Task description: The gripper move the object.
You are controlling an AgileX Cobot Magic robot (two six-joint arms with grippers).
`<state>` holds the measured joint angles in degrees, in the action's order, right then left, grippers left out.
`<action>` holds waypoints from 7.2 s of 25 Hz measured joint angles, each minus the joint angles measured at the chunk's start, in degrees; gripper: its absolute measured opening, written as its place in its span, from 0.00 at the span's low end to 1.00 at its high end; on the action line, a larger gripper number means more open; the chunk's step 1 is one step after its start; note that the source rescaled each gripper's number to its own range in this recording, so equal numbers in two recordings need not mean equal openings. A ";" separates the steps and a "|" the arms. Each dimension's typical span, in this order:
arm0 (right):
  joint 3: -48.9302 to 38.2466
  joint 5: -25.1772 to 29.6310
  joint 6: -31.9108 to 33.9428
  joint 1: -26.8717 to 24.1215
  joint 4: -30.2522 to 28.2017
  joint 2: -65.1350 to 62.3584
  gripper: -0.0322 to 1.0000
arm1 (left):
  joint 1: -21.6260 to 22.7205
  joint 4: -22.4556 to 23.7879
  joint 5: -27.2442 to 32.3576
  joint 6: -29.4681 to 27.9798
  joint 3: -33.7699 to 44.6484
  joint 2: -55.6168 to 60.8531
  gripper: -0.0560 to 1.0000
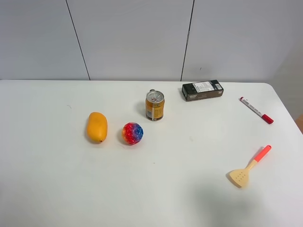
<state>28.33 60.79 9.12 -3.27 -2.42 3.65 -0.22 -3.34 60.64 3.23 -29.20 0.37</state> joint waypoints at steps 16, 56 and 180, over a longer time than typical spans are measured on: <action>20.95 -10.80 -13.47 0.00 -6.20 52.32 1.00 | 0.00 0.12 0.00 0.00 0.00 0.00 1.00; 46.56 -15.36 -49.55 -15.27 16.16 104.70 0.94 | 0.00 0.12 0.00 0.06 0.00 0.00 1.00; 46.47 -6.56 -14.66 -2.50 0.90 45.86 0.98 | 0.00 0.17 -0.02 0.03 0.00 0.00 1.00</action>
<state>74.80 54.22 -5.53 -5.77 -1.52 49.51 -0.22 -3.17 60.62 3.26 -29.20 0.37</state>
